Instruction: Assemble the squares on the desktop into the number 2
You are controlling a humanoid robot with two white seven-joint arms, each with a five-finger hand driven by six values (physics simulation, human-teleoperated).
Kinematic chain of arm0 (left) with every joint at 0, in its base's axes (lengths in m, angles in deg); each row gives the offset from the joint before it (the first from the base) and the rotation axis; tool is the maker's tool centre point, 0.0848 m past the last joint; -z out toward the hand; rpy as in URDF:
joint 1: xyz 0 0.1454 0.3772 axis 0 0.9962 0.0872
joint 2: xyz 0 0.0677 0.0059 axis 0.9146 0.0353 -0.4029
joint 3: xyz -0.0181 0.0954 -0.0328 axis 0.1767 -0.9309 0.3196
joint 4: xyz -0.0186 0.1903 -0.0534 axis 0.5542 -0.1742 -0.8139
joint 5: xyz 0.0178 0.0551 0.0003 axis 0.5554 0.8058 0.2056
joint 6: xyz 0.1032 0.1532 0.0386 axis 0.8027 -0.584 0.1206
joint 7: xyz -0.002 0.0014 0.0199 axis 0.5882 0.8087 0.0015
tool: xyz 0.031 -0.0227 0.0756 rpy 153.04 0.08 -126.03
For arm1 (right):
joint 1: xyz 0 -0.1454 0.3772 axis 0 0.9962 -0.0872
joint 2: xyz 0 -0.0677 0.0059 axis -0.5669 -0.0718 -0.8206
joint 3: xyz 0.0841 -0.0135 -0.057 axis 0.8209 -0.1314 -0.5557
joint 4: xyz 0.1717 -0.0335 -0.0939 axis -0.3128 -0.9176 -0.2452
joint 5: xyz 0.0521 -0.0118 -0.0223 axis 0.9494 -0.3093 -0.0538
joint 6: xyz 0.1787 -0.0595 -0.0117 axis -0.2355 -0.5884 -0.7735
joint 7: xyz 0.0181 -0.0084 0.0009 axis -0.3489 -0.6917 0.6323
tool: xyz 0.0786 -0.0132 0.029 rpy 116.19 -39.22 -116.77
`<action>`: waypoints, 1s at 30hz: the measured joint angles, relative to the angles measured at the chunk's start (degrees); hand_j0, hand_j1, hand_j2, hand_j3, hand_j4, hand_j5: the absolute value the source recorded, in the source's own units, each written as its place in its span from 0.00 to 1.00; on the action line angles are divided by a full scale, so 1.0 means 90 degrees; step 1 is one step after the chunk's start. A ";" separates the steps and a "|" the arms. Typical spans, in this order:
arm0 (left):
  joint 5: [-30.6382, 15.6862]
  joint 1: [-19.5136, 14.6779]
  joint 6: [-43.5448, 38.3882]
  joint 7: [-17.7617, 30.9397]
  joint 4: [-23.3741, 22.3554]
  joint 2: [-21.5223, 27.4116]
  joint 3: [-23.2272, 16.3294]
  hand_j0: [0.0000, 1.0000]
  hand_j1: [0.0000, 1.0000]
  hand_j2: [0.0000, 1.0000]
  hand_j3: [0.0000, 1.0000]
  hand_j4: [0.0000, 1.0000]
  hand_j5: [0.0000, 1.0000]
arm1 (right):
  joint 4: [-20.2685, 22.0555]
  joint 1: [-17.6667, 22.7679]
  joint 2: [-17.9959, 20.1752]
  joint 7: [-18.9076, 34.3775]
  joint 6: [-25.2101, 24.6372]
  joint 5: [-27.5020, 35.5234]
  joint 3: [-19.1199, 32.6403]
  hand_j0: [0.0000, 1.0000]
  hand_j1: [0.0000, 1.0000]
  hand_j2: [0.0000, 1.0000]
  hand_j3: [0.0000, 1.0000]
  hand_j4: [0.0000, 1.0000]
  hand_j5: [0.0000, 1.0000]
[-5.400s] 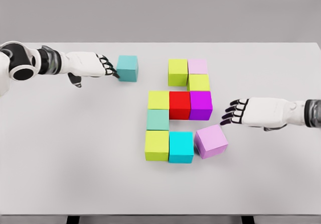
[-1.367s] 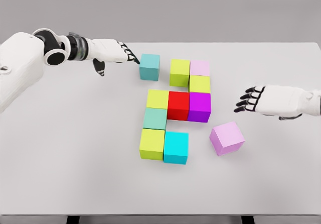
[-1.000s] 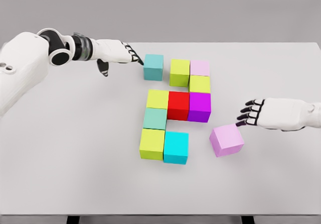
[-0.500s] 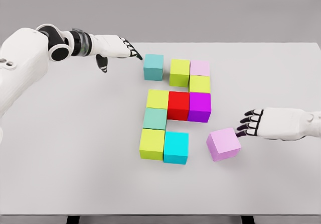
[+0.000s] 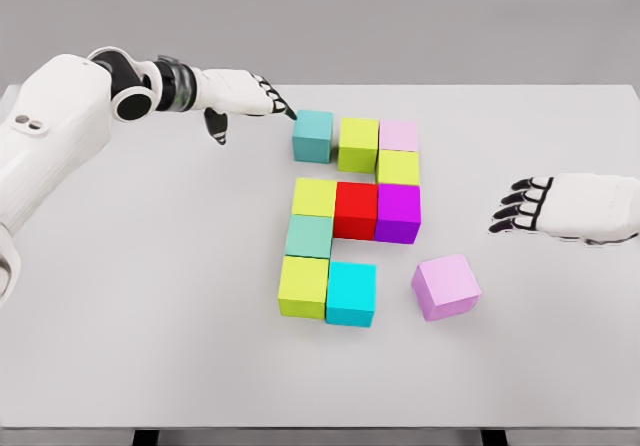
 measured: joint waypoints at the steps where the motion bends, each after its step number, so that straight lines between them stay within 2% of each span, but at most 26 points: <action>1: -0.0001 0.0000 0.0000 0.0000 0.0008 -0.0012 -0.0002 1.00 1.00 1.00 1.00 1.00 1.00 | -0.0114 -0.0376 0.0019 -0.0101 -0.0003 0.0024 -0.0185 1.00 1.00 1.00 1.00 1.00 1.00; 4: 0.0002 0.0000 0.0000 0.0002 0.0033 -0.0031 -0.0003 1.00 1.00 1.00 1.00 1.00 1.00 | -0.0298 -0.1191 0.0044 -0.0626 -0.0001 0.0018 -0.1255 1.00 1.00 1.00 1.00 1.00 1.00; 5: 0.0006 0.0000 0.0000 0.0002 0.0037 -0.0036 -0.0004 1.00 1.00 1.00 1.00 1.00 1.00 | -0.0323 -0.1623 0.0052 -0.0874 -0.0006 0.0024 -0.1682 1.00 1.00 1.00 1.00 1.00 1.00; 7: 0.0011 0.0000 0.0000 0.0001 0.0041 -0.0041 -0.0005 1.00 1.00 1.00 1.00 1.00 1.00 | -0.0340 -0.2020 0.0078 -0.1338 -0.0009 0.0027 -0.2480 1.00 1.00 1.00 1.00 1.00 1.00; 10: 0.0015 0.0010 0.0000 0.0003 0.0049 -0.0049 -0.0005 1.00 1.00 1.00 1.00 1.00 1.00 | -0.0093 -0.2512 0.0340 -0.1935 -0.0009 0.0005 -0.3383 1.00 1.00 1.00 1.00 1.00 1.00; 12: 0.0015 0.0010 0.0000 0.0018 0.0054 -0.0049 -0.0004 1.00 1.00 1.00 1.00 1.00 1.00 | 0.0089 -0.2532 0.0517 -0.2125 -0.0010 -0.0036 -0.3766 1.00 1.00 1.00 1.00 1.00 1.00; 16: 0.0008 0.0000 0.0000 0.0035 0.0049 -0.0030 0.0046 1.00 1.00 1.00 1.00 1.00 1.00 | 0.0231 -0.2523 0.0663 -0.2274 -0.0011 -0.0275 -0.4090 1.00 1.00 1.00 1.00 1.00 1.00; 21: 0.0007 0.0000 0.0000 0.0040 0.0010 0.0000 0.0142 1.00 1.00 1.00 1.00 1.00 1.00 | 0.0268 -0.2494 0.0699 -0.2316 -0.0012 -0.0609 -0.4215 1.00 1.00 1.00 1.00 1.00 1.00; 30: 0.0013 0.0020 0.0000 0.0041 -0.0014 -0.0017 0.0164 1.00 1.00 1.00 1.00 1.00 1.00 | 0.0267 -0.2405 0.0308 -0.2300 -0.0012 -0.0893 -0.4257 1.00 1.00 1.00 1.00 1.00 1.00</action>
